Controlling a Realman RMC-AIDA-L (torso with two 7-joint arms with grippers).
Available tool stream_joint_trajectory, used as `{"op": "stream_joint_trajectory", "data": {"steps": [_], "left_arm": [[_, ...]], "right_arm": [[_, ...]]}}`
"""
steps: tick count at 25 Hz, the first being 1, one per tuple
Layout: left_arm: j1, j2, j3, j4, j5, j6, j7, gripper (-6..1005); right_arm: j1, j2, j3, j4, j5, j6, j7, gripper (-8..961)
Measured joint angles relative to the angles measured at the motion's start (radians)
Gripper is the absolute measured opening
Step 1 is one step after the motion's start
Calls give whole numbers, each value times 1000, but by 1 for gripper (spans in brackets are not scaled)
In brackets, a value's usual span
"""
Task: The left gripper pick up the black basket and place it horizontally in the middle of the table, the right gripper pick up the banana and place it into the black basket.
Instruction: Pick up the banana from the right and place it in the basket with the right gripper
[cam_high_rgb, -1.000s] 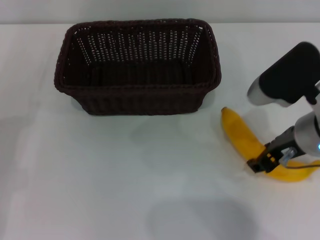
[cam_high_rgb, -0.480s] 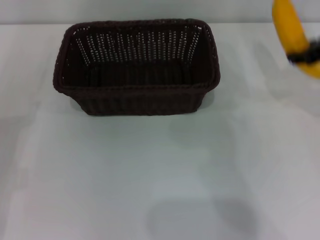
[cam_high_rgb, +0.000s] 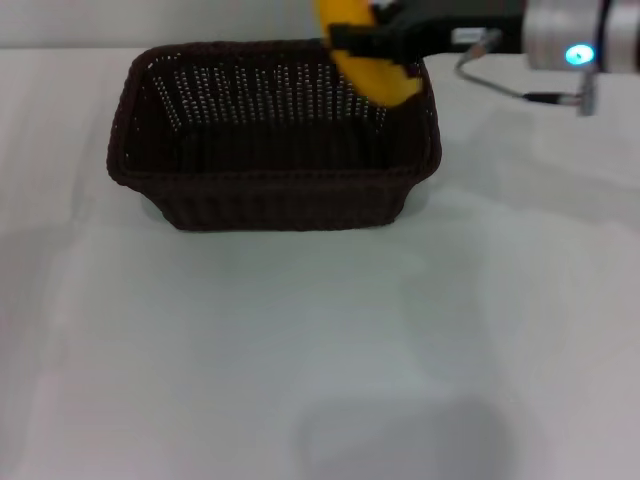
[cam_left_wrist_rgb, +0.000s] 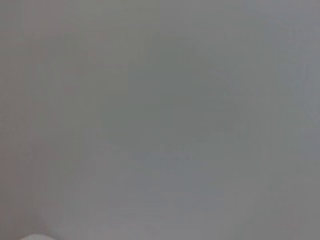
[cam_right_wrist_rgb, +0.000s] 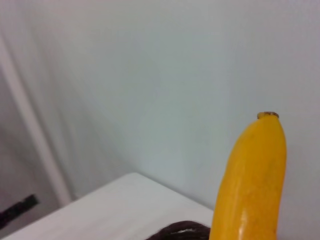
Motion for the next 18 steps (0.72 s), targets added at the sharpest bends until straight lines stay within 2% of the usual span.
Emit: {"op": "stream_joint_trajectory", "data": {"steps": [3,6,11,18], "left_arm": [[-1,0,-2,-1,0,-5,1,862],[-1,0,-3,-2,-1,-5,1,862],[-4,0,-3,0,-1,-6,1,862],[-8,1,-3,5,-1,-5,1,861]], "right_arm": [[111,2,-6,-228,92,-7,-149,494],[150,8,-10,-310,127,-15,-245,494],[137,5,-63,-316,199,-46,-314,493],[115,-1,-64,-279,202,-30,-320,588]]}}
